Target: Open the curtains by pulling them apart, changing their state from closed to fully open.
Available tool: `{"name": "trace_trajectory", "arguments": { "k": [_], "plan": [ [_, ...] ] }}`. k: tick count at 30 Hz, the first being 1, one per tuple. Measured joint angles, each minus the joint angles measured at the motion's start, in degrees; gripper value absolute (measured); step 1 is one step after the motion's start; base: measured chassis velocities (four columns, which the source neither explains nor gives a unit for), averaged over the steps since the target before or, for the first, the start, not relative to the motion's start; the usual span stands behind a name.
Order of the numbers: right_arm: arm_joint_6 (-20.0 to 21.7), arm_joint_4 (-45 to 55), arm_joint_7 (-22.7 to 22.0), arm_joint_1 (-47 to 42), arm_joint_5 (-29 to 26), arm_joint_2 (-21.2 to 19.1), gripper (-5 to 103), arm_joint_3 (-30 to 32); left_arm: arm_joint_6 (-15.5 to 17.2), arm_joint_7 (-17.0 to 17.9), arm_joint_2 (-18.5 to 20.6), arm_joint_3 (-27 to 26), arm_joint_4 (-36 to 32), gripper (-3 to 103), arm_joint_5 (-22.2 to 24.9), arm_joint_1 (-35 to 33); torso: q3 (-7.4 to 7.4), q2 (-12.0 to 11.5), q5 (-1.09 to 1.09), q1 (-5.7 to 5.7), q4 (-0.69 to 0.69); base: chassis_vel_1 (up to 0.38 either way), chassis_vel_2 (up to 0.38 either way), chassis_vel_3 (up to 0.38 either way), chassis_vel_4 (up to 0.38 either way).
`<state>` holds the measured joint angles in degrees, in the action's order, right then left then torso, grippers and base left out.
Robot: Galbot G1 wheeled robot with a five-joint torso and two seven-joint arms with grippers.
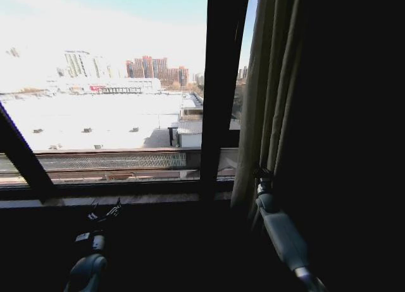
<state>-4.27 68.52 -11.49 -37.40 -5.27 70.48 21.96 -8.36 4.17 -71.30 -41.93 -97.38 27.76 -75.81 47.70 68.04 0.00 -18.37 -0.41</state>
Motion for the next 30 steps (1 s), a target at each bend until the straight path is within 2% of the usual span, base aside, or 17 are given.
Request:
{"name": "trace_trajectory", "arguments": {
  "k": [6, 10, 12, 15, 18, 20, 21, 25, 28, 30],
  "plan": [
    [-1.63, 1.78, 2.97, -1.0, -0.39, 0.24, -2, -1.82, 0.0, 0.0, 0.0, 0.0, 0.0, 100, 0.0, 0.0, 0.0, 0.0, 0.0, 0.0, -0.02, 0.0, 0.0, 0.0, 0.0],
    [-3.57, 4.01, 6.63, -3.2, -0.02, 0.01, 19, -3.06, 0.0, 0.0, 0.0, 0.0, 0.0, 100, 0.0, 0.0, 0.0, 0.0, 0.0, 0.0, -0.01, 0.0, 0.0, 0.0, 0.0],
    [-3.99, 4.48, 7.12, -3.76, 0.34, -0.08, 19, -3.13, 0.0, 0.0, 0.0, 0.0, 0.0, 100, 0.0, 0.0, 0.0, 0.0, 0.0, 0.0, -0.01, 0.0, 0.0, 0.0, 0.0],
    [-5.62, 6.17, 8.19, -5.93, 0.83, -0.68, 35, -3.18, 0.0, 0.0, 0.0, 0.0, 0.0, 100, 0.0, 0.0, 0.0, 0.0, 0.0, 0.0, -0.02, 0.0, 0.0, 0.0, 0.0],
    [-6.07, 6.76, 8.61, -6.78, 0.83, -1.16, 41, -3.18, 0.0, 0.0, 0.0, 0.0, 0.0, 100, 0.0, 0.0, 0.0, 0.0, 0.01, 0.0, -0.02, 0.0, 0.0, 0.0, 0.0],
    [-6.91, 7.93, 9.36, -8.28, -0.41, -2.24, 52, -3.05, 0.0, 0.0, 0.0, 0.0, 0.0, 100, 0.0, 0.0, 0.0, 0.0, 0.0, 0.0, -0.02, 0.0, 0.0, 0.0, 0.0],
    [-6.91, 7.93, 9.36, -8.28, -0.41, -2.24, 52, -3.05, 0.0, 0.0, 0.0, 0.0, 0.0, 100, 0.0, 0.0, 0.0, 0.0, 0.0, 0.0, -0.02, 0.0, 0.0, 0.0, 0.0],
    [-6.84, 10.68, 12.09, -10.93, -5.23, -3.75, 74, -3.03, 0.0, 0.0, 0.0, 0.0, 0.0, 100, 0.0, 0.0, 0.0, 0.0, 0.0, 0.0, -0.02, 0.0, 0.0, 0.0, 0.0],
    [-6.65, 11.78, 13.21, -12.23, -6.77, -4.43, 79, -2.86, 0.0, 0.0, 0.0, 0.01, 0.0, 100, 0.0, 0.0, 0.0, 0.0, 0.01, 0.0, -0.01, 0.0, 0.0, 0.0, 0.0],
    [-6.02, 13.33, 13.54, -14.13, -8.38, -5.37, 90, -2.38, 0.0, 0.0, 0.0, 0.0, 0.0, 100, 0.0, 0.0, 0.0, 0.0, 0.01, 0.0, 0.0, 0.0, 0.0, 0.0, 0.0]
  ]
}}
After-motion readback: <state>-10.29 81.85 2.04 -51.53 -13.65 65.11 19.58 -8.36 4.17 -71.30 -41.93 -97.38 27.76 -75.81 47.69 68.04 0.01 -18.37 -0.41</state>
